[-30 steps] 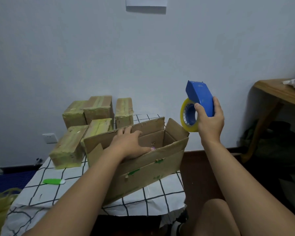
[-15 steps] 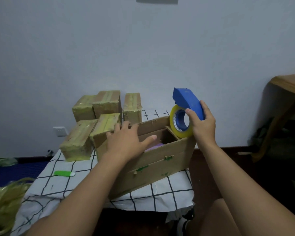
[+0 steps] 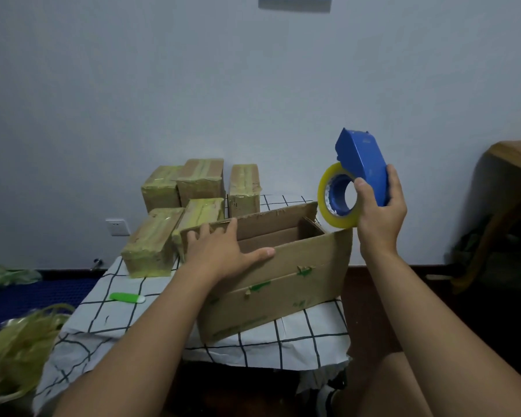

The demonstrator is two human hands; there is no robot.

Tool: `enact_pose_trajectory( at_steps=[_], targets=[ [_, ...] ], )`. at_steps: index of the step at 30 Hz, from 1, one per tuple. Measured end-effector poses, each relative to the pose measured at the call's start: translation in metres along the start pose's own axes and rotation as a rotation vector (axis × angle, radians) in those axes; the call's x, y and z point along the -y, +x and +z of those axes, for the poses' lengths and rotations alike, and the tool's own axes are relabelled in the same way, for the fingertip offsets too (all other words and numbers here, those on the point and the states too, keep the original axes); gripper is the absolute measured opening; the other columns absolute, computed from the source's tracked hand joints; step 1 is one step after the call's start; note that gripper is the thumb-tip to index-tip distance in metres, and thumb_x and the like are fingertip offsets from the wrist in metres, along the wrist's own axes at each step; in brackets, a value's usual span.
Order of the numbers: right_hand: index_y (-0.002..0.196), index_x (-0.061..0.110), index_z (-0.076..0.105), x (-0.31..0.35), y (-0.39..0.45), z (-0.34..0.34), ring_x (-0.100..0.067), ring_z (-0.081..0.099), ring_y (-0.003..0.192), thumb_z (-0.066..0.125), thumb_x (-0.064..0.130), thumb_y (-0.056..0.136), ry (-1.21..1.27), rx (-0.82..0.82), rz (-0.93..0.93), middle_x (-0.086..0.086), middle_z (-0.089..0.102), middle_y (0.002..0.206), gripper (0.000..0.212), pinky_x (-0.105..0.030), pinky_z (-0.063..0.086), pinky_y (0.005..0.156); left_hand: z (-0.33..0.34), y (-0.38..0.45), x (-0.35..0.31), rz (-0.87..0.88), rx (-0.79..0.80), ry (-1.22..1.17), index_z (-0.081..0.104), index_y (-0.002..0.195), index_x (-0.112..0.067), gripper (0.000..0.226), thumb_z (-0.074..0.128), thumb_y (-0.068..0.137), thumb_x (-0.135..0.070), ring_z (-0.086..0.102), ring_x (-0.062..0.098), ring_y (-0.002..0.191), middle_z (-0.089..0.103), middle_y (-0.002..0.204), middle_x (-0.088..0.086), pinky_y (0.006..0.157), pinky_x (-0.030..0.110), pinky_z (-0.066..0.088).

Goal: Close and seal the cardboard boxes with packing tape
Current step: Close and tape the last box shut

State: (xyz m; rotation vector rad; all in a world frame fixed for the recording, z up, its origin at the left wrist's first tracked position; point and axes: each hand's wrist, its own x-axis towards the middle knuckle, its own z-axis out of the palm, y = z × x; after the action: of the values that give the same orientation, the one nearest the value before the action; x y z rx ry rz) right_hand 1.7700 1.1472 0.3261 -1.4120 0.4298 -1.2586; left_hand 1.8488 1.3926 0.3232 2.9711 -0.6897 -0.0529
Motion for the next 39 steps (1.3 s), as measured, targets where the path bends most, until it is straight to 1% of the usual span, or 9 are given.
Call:
enact_pose_trajectory(
  at_steps=[7, 10, 13, 15, 18, 21, 27, 35, 39],
  targets=[
    [0.149, 0.027, 0.040, -0.005, -0.001, 0.001, -0.011, 0.053, 0.122, 0.070, 0.036, 0.090, -0.104, 0.037, -0.016, 0.012, 0.047, 0.131, 0.067, -0.021, 0.053, 0.093, 0.001, -0.005, 0.001, -0.067, 0.102, -0.132, 0.006, 0.155, -0.036, 0.123, 0.031, 0.054, -0.102, 0.004, 0.035, 0.147, 0.003, 0.161, 0.003, 0.111, 0.063, 0.026],
    [0.149, 0.026, 0.040, -0.009, -0.004, 0.002, -0.008, 0.051, 0.119, 0.070, 0.038, 0.090, -0.157, 0.081, -0.009, 0.014, 0.046, 0.127, 0.068, -0.024, 0.050, 0.096, 0.003, -0.004, 0.001, -0.062, 0.226, -0.227, 0.002, 0.155, -0.038, 0.122, 0.036, 0.056, -0.100, 0.021, 0.038, 0.146, -0.005, 0.163, 0.005, 0.109, 0.055, 0.036],
    [0.149, 0.026, 0.040, -0.009, -0.006, 0.005, -0.005, 0.049, 0.115, 0.070, 0.036, 0.090, -0.196, 0.130, -0.037, 0.015, 0.045, 0.125, 0.067, -0.018, 0.046, 0.090, 0.005, -0.003, 0.002, -0.041, 0.178, -0.219, -0.001, 0.154, -0.038, 0.122, 0.036, 0.056, -0.100, 0.036, 0.038, 0.139, 0.000, 0.163, 0.006, 0.102, 0.051, 0.045],
    [0.149, 0.027, 0.040, -0.009, -0.006, 0.005, -0.006, 0.050, 0.117, 0.070, 0.036, 0.091, -0.184, 0.121, -0.036, 0.015, 0.045, 0.126, 0.067, -0.018, 0.046, 0.090, 0.007, -0.003, 0.003, -0.010, 0.040, -0.126, -0.003, 0.154, -0.037, 0.123, 0.031, 0.055, -0.102, 0.027, 0.037, 0.142, 0.004, 0.162, 0.007, 0.108, 0.053, 0.038],
    [0.150, 0.027, 0.040, -0.010, -0.007, 0.005, -0.011, 0.051, 0.122, 0.070, 0.037, 0.090, -0.156, 0.098, -0.025, 0.013, 0.046, 0.130, 0.067, -0.022, 0.050, 0.094, 0.011, -0.004, 0.004, 0.024, -0.149, 0.035, -0.002, 0.156, -0.028, 0.128, 0.018, 0.055, -0.103, -0.006, 0.031, 0.150, -0.004, 0.164, 0.006, 0.119, 0.052, 0.001],
    [0.149, 0.028, 0.040, -0.011, -0.007, 0.005, -0.014, 0.052, 0.124, 0.070, 0.038, 0.090, -0.147, 0.096, -0.028, 0.012, 0.047, 0.133, 0.067, -0.025, 0.052, 0.095, 0.014, -0.001, 0.008, 0.010, -0.092, 0.005, 0.004, 0.157, -0.022, 0.131, 0.016, 0.055, -0.104, 0.002, 0.030, 0.150, 0.008, 0.163, 0.009, 0.120, 0.052, -0.001],
    [0.148, 0.030, 0.041, -0.008, -0.005, 0.002, -0.014, 0.053, 0.125, 0.071, 0.040, 0.088, -0.118, 0.059, -0.031, 0.011, 0.048, 0.136, 0.068, -0.030, 0.054, 0.098, 0.011, 0.004, 0.006, 0.066, -0.097, -0.026, 0.043, 0.138, -0.026, 0.096, 0.031, 0.071, -0.094, 0.042, 0.029, 0.129, 0.043, 0.141, 0.007, 0.099, 0.045, 0.044],
    [0.148, 0.031, 0.042, -0.008, -0.006, -0.001, -0.015, 0.053, 0.126, 0.071, 0.045, 0.084, -0.102, 0.058, -0.013, 0.009, 0.049, 0.139, 0.071, -0.036, 0.054, 0.100, 0.022, 0.010, 0.005, 0.111, -0.087, -0.041, 0.050, 0.096, -0.030, 0.054, 0.032, 0.086, -0.079, 0.051, 0.024, 0.106, 0.052, 0.113, 0.002, 0.087, 0.044, 0.050],
    [0.148, 0.030, 0.042, -0.007, -0.007, -0.001, -0.012, 0.052, 0.127, 0.072, 0.041, 0.085, -0.078, 0.064, 0.004, 0.010, 0.048, 0.139, 0.071, -0.035, 0.053, 0.101, 0.041, 0.011, 0.001, 0.156, -0.110, 0.013, 0.056, 0.112, -0.024, 0.036, 0.035, 0.101, -0.050, 0.050, 0.023, 0.106, 0.055, 0.115, 0.000, 0.084, 0.041, 0.050]
  ],
)
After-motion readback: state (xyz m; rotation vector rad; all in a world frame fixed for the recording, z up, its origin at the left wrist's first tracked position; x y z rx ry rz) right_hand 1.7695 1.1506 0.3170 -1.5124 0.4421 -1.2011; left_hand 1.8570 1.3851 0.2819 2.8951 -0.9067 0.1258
